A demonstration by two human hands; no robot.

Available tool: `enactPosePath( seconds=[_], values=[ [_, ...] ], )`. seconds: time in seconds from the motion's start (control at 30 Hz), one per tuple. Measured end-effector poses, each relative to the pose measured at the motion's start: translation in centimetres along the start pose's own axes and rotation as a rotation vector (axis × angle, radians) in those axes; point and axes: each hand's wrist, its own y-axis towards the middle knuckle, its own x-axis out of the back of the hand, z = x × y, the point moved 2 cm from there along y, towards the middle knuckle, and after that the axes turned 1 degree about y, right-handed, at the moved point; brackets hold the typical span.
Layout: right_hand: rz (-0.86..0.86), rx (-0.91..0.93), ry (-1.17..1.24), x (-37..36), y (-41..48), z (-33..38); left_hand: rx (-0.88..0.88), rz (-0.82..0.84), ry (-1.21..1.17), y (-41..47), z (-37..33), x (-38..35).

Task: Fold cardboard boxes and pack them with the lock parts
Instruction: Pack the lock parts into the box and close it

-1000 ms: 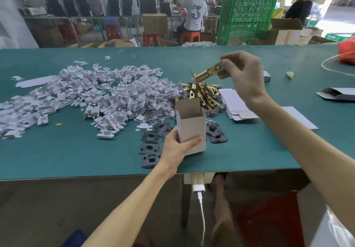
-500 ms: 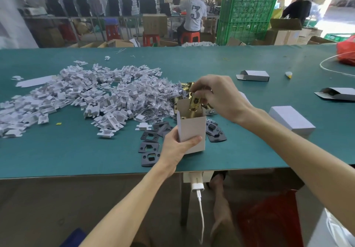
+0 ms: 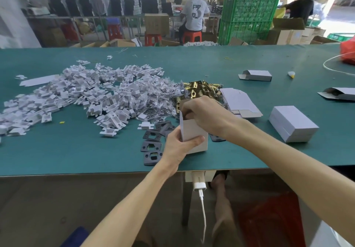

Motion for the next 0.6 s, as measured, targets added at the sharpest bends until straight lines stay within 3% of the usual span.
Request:
enactPosePath(
  seconds=[0.33, 0.6],
  values=[
    [0.115, -0.002, -0.086, -0.1, -0.1, 0.4, 0.007, 0.008, -0.003, -0.1, -0.2, -0.1],
    [-0.232, 0.136, -0.084, -0.4, 0.8, 4.0, -0.018, -0.002, 0.055, -0.2, -0.4, -0.1]
  ],
)
